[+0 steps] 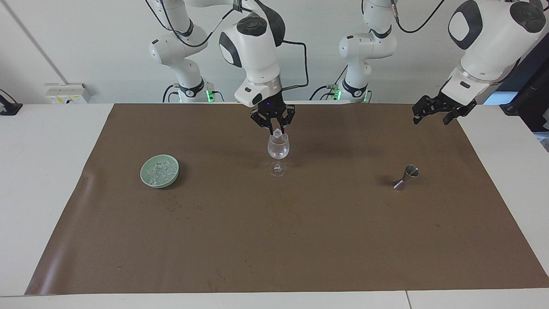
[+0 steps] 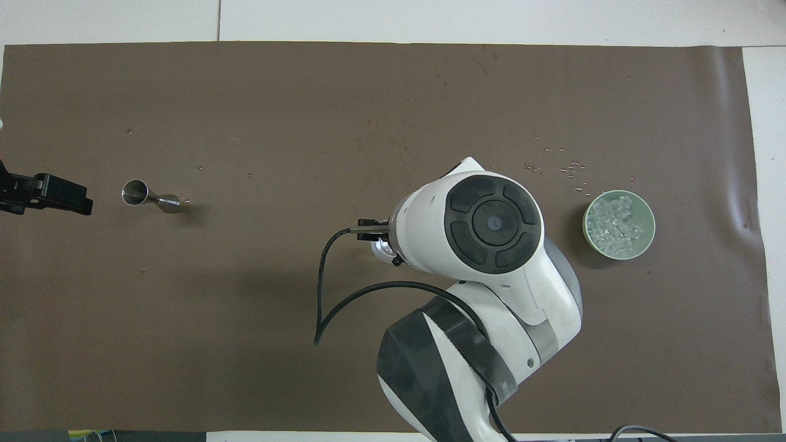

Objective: Pour wine and add ice with both arms
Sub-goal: 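Open the right gripper to drop the ice into the glass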

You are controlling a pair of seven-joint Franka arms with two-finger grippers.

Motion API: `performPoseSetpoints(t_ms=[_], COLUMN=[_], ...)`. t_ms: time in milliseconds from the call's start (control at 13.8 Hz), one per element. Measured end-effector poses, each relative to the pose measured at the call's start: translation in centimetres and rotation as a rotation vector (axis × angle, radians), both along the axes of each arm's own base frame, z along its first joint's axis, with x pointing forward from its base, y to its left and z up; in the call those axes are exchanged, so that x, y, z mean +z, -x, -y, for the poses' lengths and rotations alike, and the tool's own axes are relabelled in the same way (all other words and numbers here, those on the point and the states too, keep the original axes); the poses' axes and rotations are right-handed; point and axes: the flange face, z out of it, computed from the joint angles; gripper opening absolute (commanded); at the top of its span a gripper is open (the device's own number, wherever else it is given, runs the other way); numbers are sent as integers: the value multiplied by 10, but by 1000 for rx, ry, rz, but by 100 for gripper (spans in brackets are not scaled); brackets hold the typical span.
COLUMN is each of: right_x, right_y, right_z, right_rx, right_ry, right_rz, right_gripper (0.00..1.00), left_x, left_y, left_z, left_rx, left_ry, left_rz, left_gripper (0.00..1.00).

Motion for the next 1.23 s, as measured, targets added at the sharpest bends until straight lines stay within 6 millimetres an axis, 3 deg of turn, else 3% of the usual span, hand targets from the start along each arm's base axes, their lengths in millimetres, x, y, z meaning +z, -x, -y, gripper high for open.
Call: performPoseSetpoints(t_ms=[217, 507, 1014, 1231], right_x=[-8, -10, -7, -5], right_y=[2, 7, 9, 9], right_z=[0, -3, -3, -3], right_rx=[0, 8, -1, -1], right_ry=[-2, 2, -2, -4], right_rz=[4, -2, 0, 2], right_gripper=[9, 33, 43, 43], left_x=[0, 0, 0, 0], left_y=[0, 0, 0, 0], left_z=[0, 0, 0, 0], left_rx=[0, 0, 0, 0], left_ry=[0, 0, 0, 0], left_rz=[0, 0, 0, 0], left_gripper=[100, 100, 100, 100])
